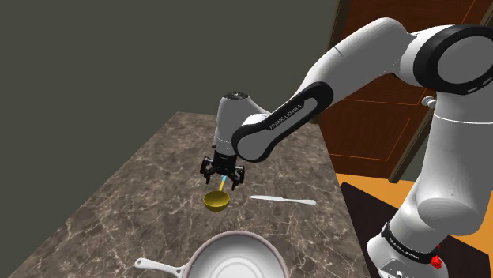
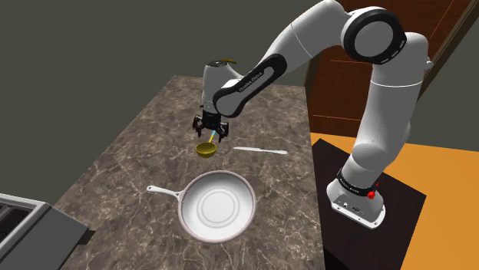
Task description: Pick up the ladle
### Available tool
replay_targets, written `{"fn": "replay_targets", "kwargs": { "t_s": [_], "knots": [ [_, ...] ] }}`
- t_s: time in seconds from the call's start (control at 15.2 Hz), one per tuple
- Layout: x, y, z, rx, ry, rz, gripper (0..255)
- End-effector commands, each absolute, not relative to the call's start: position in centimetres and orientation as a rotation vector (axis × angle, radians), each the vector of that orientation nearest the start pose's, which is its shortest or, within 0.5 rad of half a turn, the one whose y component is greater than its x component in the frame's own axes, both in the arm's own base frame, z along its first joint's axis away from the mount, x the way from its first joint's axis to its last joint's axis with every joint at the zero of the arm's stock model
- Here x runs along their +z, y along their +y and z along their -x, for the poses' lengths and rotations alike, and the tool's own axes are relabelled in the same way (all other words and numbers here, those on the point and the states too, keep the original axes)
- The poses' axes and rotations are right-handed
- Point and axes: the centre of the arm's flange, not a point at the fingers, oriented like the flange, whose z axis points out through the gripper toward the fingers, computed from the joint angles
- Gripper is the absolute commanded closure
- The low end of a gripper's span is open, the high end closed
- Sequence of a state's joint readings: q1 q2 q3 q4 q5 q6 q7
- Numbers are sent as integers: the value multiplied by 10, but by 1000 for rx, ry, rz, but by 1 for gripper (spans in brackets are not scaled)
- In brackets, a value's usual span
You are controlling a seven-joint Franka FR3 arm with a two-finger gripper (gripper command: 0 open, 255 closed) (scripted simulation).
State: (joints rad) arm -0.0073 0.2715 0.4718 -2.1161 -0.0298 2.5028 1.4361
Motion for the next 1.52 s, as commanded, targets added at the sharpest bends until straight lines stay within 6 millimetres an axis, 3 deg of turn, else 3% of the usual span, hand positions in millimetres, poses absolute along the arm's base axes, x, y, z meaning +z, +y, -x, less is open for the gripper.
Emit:
{"fn": "replay_targets", "kwargs": {
  "t_s": [0.0,0.26,0.33,0.92,1.45],
  "knots": [
    [302,258,-528,-4,1387,2619,0],
    [289,258,-528,-4,1387,2619,0],
    [289,258,-527,-4,1387,2619,255],
    [289,258,-528,-4,1387,2619,255],
    [331,258,-528,-4,1387,2619,255]
  ]
}}
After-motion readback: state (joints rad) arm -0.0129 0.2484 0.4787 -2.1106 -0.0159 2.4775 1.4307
